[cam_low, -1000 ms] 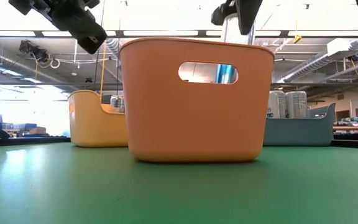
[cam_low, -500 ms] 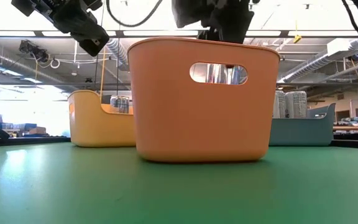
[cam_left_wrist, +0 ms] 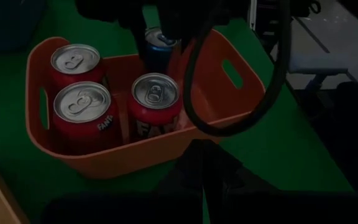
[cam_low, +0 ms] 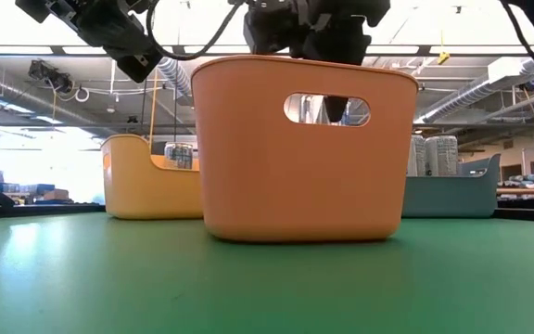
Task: Sort soda cans
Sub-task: Put the blue soda can into the yellow bin
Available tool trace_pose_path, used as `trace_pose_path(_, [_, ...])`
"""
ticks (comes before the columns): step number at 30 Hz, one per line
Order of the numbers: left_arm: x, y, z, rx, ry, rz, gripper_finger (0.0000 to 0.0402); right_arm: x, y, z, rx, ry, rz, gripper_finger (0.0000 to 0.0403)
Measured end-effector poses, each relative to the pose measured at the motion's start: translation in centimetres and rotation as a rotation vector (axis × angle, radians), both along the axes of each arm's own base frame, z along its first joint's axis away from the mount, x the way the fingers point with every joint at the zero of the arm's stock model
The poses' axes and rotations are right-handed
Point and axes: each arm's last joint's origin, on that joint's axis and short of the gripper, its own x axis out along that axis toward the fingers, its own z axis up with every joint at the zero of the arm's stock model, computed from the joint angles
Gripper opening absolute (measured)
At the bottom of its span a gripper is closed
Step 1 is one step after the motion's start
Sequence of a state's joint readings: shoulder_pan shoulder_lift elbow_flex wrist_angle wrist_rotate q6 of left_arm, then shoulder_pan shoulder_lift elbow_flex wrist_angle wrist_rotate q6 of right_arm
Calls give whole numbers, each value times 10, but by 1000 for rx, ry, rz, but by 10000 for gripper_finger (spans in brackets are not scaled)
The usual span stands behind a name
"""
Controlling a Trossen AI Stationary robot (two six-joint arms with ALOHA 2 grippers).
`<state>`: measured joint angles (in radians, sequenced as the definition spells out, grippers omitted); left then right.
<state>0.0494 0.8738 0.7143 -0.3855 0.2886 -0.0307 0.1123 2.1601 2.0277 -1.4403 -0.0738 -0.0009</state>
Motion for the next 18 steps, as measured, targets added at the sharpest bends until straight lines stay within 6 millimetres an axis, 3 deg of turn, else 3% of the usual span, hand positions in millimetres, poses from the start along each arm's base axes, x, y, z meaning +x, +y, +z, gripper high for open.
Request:
trace_pose_path(5, [0,0,0,0,0,0,0,4,0,0,-15,-41,-1,332])
trace_pose_path(8, [0,0,0,-11,2,6,0,4,-1,0,-28,-39,-1,363])
trace_pose_path(13, [2,0,3,-66,-15,39,5,3,-1,2,-29,-34,-1,381])
trace_pose_path(18, [3,0,5,-70,-38,41,14,-1,0,24,-60,-35,-11,370])
